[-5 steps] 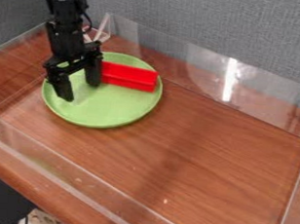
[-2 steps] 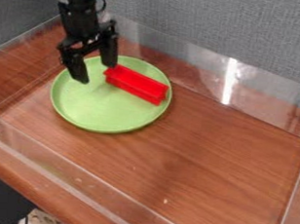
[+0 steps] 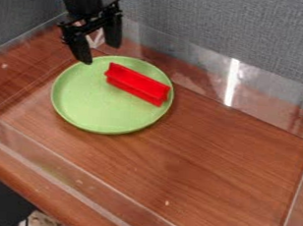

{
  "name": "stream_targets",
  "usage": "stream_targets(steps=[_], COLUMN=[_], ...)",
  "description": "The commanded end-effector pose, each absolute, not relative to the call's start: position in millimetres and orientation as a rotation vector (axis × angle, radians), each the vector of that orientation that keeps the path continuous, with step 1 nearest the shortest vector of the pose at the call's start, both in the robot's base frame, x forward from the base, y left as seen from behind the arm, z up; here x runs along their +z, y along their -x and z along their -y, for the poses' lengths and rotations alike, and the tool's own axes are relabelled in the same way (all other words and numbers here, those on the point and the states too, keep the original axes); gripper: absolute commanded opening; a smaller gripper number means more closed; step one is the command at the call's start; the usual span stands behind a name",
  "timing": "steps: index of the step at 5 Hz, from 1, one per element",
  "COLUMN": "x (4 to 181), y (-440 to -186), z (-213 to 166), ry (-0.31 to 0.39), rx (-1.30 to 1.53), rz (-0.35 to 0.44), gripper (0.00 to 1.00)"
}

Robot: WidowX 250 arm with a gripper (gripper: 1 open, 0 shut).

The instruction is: Put the red object on the left side

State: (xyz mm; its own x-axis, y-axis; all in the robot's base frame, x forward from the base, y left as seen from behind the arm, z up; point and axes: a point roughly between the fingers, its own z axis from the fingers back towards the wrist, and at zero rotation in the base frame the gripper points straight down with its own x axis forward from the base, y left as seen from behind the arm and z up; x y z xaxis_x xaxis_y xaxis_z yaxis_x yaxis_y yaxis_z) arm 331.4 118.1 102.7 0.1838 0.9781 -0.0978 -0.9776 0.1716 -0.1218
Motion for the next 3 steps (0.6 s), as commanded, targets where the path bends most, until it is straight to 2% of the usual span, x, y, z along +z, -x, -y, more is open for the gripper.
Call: stream_targets(steps=[1,3], x=[121.4,131.8], y=[-335,-337], z=[-103,-81], ry=[0.184,0.163], rx=[1.355,1.405], rz=[0.084,0.099], gripper=[1.0,1.0])
